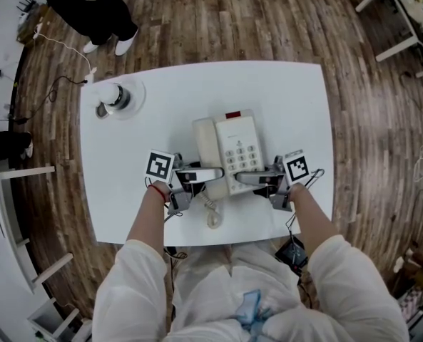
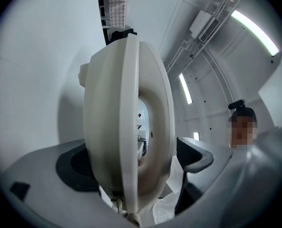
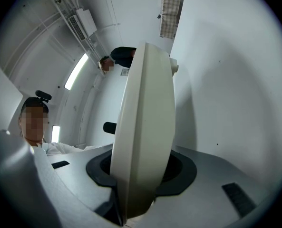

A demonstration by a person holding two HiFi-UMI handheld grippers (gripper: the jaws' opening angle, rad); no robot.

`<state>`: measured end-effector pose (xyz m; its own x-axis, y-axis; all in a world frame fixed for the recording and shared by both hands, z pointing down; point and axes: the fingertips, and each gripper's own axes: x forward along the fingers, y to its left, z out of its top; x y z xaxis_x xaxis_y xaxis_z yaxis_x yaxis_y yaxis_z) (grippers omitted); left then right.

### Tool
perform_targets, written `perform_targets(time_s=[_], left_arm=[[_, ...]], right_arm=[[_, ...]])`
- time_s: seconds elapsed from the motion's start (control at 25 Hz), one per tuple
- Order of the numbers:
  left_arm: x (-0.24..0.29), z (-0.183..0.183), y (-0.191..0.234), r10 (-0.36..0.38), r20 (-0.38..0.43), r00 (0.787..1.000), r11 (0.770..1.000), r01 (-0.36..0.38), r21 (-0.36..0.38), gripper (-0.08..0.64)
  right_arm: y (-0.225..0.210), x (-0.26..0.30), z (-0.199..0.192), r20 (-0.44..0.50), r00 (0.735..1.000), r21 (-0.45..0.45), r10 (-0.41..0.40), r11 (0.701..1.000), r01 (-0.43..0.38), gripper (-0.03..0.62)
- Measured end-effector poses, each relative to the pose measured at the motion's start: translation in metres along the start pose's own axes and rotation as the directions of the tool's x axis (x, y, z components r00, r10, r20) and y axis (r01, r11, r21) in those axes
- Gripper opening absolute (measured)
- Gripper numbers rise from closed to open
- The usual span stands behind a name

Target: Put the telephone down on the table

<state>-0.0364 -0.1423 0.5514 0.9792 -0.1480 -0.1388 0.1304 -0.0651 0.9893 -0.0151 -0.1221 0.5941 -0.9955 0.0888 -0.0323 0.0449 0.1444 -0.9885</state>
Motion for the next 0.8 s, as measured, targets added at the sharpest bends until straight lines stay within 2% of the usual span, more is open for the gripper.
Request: perform_targets(time_s=[0.24,0.44,0.64,0.8], left_arm=[[-0.029,0.0,0.002,0.059,0.056,0.997,0.998,-0.059,-0.007,0.488],[-0.04,-0.018,0.007,0.106,0.096,0.99,0.994,-0.104,-0.019,0.488],[-0.038,-0.039,0.025,0.201,0.151,0.968,0.98,-0.2,-0.018,0.488],[-0.035,-0.038,0.048,0.299,0.188,0.935,0.954,-0.294,-0.054,0.488]], right_arm=[[-0.005,-0.002,0.006,0.016,1.0,0.002,-0.008,1.0,0.008,0.176],[-0.016,-0.012,0.013,0.055,0.998,0.024,-0.032,0.999,0.031,0.176],[-0.018,-0.01,0.015,0.069,0.997,0.034,-0.024,0.999,0.022,0.177],[-0.022,-0.007,0.021,0.066,0.997,0.048,-0.031,0.998,0.028,0.178]])
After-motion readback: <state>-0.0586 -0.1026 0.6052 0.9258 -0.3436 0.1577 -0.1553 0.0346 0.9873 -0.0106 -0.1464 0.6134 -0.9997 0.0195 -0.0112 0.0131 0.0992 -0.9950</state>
